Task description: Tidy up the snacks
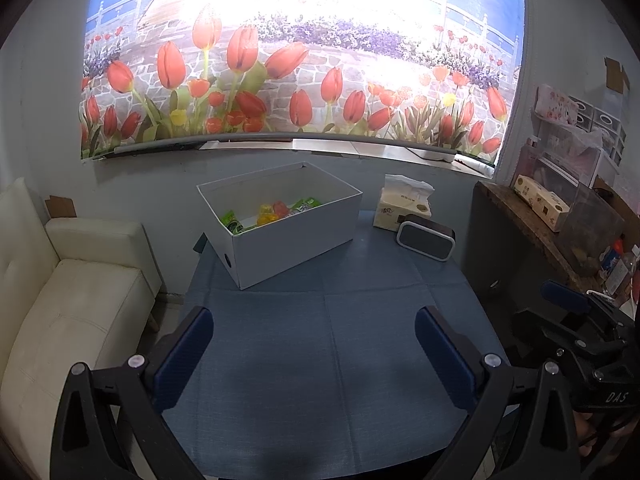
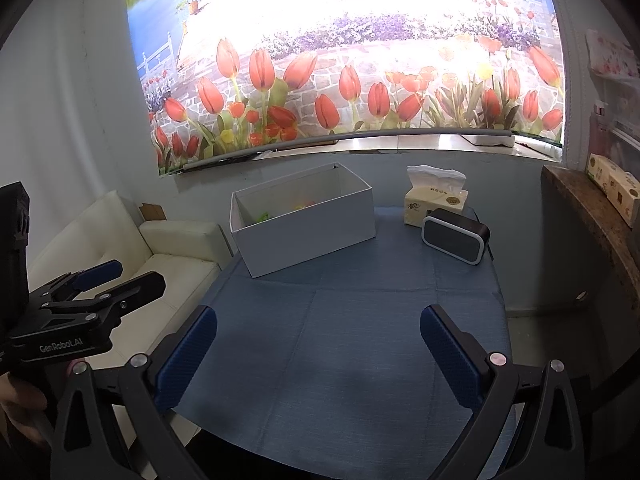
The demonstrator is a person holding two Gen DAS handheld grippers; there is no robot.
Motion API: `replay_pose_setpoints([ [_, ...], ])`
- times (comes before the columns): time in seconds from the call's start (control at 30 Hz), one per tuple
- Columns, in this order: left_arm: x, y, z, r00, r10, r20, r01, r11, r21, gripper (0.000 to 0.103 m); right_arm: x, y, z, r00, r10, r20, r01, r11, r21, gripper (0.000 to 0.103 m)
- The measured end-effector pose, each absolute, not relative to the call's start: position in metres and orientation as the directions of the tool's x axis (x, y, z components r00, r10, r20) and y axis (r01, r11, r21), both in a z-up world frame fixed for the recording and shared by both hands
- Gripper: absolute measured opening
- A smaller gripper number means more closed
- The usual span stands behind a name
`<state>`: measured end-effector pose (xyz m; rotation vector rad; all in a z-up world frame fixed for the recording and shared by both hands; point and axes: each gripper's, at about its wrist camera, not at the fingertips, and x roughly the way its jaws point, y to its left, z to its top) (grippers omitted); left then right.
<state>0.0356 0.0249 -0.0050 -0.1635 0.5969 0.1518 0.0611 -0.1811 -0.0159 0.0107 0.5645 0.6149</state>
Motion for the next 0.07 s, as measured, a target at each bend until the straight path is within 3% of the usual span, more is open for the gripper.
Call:
replay_pose_setpoints([
  [0.07,0.036,0.0245,-0.0056,0.816,0.093,-0.571,-0.185,0.977,-0.106,0.103,0.0614,-0.1816,-0.0163,0.669,0.551,-0.499,-0.544,0.82,0.176,0.103],
])
